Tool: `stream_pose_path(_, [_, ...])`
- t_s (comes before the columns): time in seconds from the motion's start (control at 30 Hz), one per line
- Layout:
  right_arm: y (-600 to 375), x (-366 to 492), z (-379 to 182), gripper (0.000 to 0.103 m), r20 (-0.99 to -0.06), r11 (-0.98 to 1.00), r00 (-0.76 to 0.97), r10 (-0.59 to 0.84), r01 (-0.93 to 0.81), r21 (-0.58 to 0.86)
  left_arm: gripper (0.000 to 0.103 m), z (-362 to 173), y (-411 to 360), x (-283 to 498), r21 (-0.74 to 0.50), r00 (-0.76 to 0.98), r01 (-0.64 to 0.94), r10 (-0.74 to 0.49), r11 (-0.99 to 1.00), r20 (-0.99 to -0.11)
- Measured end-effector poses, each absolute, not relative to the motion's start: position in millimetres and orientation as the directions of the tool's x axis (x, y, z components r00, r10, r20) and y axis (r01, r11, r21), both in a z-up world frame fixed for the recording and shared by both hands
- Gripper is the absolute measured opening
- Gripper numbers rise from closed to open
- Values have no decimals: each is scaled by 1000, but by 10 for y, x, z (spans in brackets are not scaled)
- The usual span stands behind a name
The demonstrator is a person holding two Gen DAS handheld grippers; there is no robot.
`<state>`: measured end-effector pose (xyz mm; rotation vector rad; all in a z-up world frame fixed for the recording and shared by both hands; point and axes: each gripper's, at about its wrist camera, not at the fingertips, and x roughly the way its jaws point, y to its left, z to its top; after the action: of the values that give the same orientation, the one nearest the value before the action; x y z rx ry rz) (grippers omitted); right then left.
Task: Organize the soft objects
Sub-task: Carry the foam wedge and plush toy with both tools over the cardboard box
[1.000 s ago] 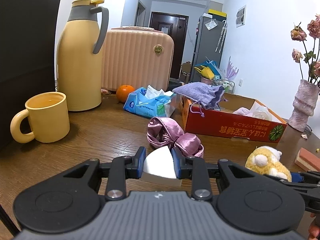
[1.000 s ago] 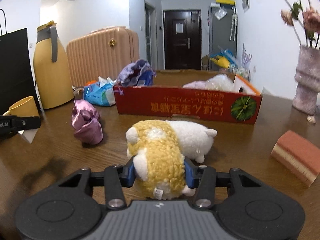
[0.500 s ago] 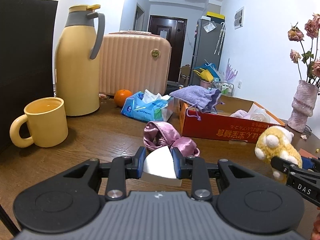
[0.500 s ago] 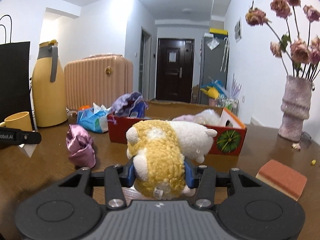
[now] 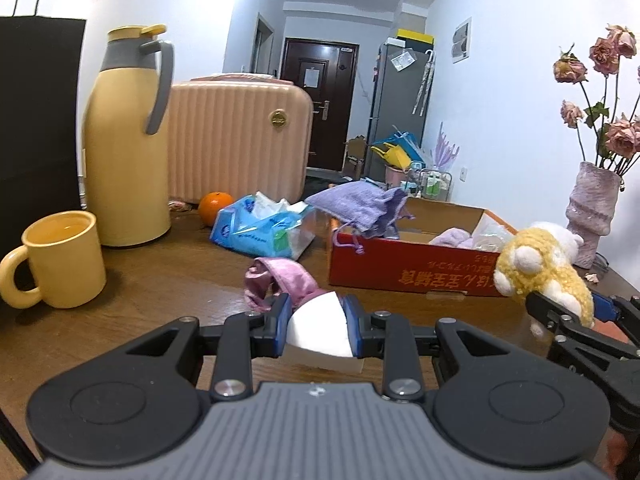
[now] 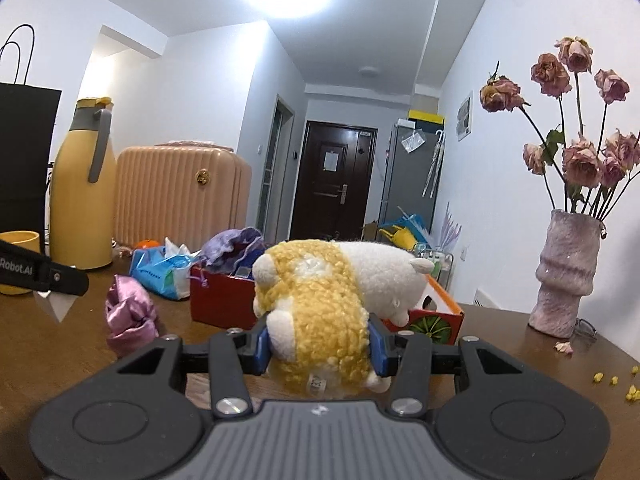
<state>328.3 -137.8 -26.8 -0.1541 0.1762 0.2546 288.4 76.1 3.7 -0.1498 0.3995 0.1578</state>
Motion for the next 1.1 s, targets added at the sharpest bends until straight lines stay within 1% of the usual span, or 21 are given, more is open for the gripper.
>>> stream_pose_path(0.33, [-1438, 3421, -252, 45, -143, 967, 969, 200, -219, -131, 29, 142, 421, 3089, -98, 922, -145, 99, 985, -374])
stream_pose_path(0.6, [-1509, 3565, -241, 46, -96, 974, 980, 172, -184, -135, 29, 215, 241, 3343, -111, 928, -144, 95, 983, -361])
stream_pose_path(1.1, [-1547, 3966, -183, 46, -62, 985, 988, 138, -143, -92, 29, 285, 84, 3856, -148, 931, -165, 105, 975, -349])
